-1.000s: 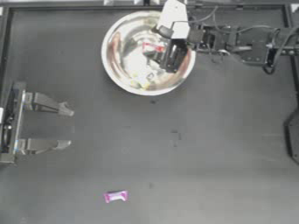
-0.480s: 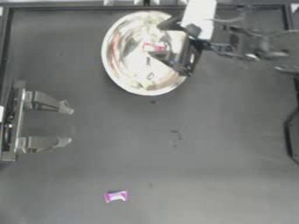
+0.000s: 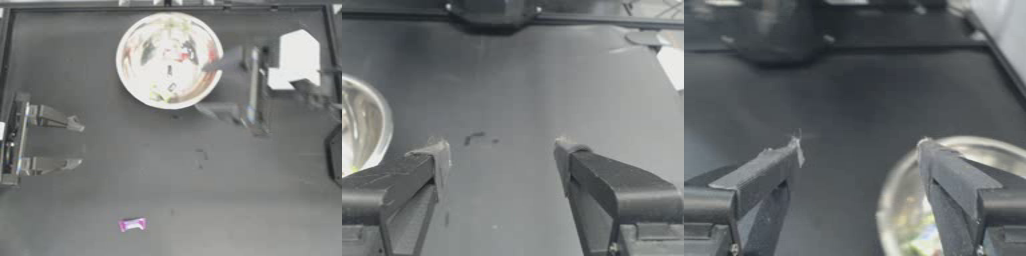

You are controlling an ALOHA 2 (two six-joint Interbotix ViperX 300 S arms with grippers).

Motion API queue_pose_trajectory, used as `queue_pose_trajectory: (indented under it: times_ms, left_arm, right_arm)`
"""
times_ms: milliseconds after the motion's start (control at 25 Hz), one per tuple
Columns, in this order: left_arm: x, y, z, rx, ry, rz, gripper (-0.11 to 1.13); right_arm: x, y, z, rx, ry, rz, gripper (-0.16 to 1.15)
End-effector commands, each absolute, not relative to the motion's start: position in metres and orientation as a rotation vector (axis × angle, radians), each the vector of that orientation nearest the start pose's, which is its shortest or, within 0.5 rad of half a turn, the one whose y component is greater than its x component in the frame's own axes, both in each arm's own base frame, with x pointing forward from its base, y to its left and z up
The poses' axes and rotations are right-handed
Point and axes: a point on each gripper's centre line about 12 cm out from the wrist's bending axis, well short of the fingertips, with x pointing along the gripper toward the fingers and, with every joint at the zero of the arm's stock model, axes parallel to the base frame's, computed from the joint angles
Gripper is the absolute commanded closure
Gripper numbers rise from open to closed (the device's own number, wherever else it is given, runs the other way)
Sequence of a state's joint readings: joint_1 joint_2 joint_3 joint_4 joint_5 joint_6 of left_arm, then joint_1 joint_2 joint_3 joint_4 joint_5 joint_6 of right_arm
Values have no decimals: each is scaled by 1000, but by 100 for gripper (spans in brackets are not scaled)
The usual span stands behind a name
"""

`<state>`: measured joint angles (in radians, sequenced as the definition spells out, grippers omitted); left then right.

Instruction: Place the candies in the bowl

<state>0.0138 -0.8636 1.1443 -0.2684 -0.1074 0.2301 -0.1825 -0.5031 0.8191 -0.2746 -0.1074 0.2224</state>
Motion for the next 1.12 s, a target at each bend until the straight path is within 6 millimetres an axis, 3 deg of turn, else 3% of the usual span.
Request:
queue_pose_trajectory:
  times_ms: [40,360,600,1120]
  left_arm:
    - [219,7,276,-30,147,46,7]
    - [224,4,288,-34,178,25,7]
    - [234,2,293,-41,227,9,7]
    - [308,-29,289,-74,584,-112,7]
  right_arm:
    - [284,-36,313,-12,155,-108,1]
    - [238,0,302,8,113,12,1]
    - [214,5,291,47,91,28,1]
    - [203,4,281,78,94,23,1]
